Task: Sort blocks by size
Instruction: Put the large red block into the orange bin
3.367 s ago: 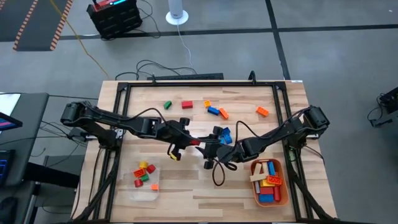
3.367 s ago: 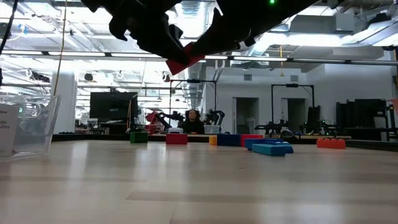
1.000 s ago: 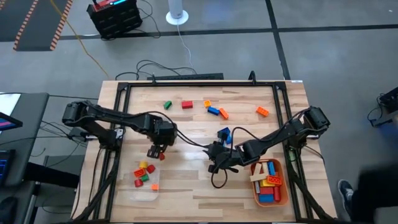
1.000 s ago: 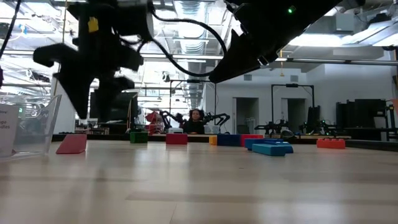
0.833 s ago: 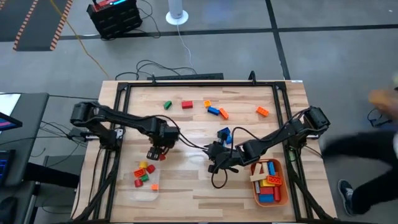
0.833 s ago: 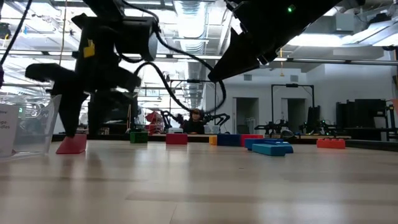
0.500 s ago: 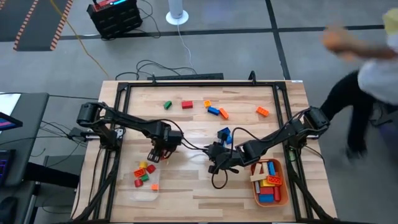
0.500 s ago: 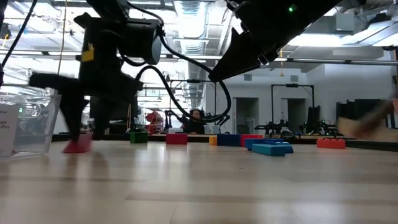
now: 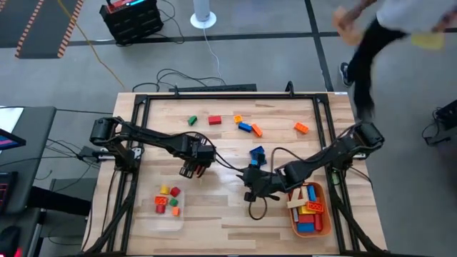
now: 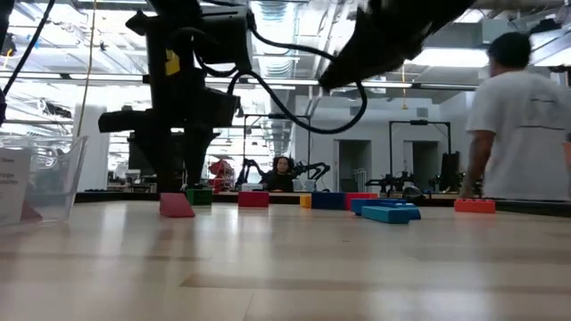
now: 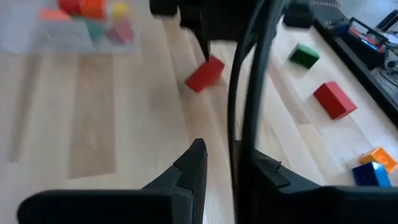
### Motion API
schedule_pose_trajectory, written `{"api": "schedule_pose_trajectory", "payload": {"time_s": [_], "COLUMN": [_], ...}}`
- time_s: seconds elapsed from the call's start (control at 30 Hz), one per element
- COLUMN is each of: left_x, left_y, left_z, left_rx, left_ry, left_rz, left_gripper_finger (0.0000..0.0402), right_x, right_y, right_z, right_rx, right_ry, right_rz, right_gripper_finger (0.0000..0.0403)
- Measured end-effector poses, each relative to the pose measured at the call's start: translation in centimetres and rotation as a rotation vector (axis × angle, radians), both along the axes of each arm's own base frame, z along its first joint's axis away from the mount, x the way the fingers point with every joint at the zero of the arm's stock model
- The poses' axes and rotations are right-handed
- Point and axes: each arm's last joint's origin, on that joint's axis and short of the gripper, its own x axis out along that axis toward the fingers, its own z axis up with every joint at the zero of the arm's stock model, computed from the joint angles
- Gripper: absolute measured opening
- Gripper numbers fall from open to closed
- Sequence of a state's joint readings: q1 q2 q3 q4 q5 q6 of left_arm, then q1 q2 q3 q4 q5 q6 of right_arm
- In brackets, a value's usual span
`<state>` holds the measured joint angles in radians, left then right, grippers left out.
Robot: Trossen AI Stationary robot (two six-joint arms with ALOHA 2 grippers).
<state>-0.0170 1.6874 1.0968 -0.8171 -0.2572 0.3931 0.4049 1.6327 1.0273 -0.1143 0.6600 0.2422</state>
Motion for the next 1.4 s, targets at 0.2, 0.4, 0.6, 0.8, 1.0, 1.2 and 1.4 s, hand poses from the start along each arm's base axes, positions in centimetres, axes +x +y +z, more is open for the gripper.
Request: {"api": "schedule_pose_trajectory", "payload": {"time_s": [0.2,0.4,0.6,0.8,1.0,1.2,1.4], "left_x": [0.0,-0.3,-0.1,-0.8,-1.1,-1.4,-1.3], "left_y": [-0.1,-0.3,-0.1,-0.1,0.4,0.5,0.5], "left_z": [0.1,0.1,-0.4,-1.7,-2.3,-2.8,-2.8], "left_rx": [-0.023,-0.059,-0.088,-0.081,-0.062,-0.07,-0.072], "left_ry": [0.013,0.06,0.029,0.062,0.057,0.061,0.048], "left_rz": [-0.016,-0.101,-0.179,-0.232,-0.217,-0.169,-0.154], "left_gripper_finger": [0.0215,0.0215,0.0215,0.0215,0.0215,0.0214,0.0184], "right_x": [-1.6,-4.1,-4.6,-4.5,-4.3,-4.3,-4.2], "right_y": [1.0,1.9,2.7,2.6,2.3,2.3,2.1], "right_z": [1.9,3.3,3.3,3.2,3.2,3.2,3.2], "right_rx": [-0.026,-0.003,0.002,-0.001,-0.003,0.0,0.002], "right_ry": [-0.043,-0.024,-0.03,-0.025,-0.025,-0.027,-0.028], "right_rz": [0.008,0.011,0.018,0.012,0.0,-0.002,-0.011], "right_gripper_finger": [0.0108,0.0108,0.0108,0.0108,0.0108,0.0108,0.0108]}}
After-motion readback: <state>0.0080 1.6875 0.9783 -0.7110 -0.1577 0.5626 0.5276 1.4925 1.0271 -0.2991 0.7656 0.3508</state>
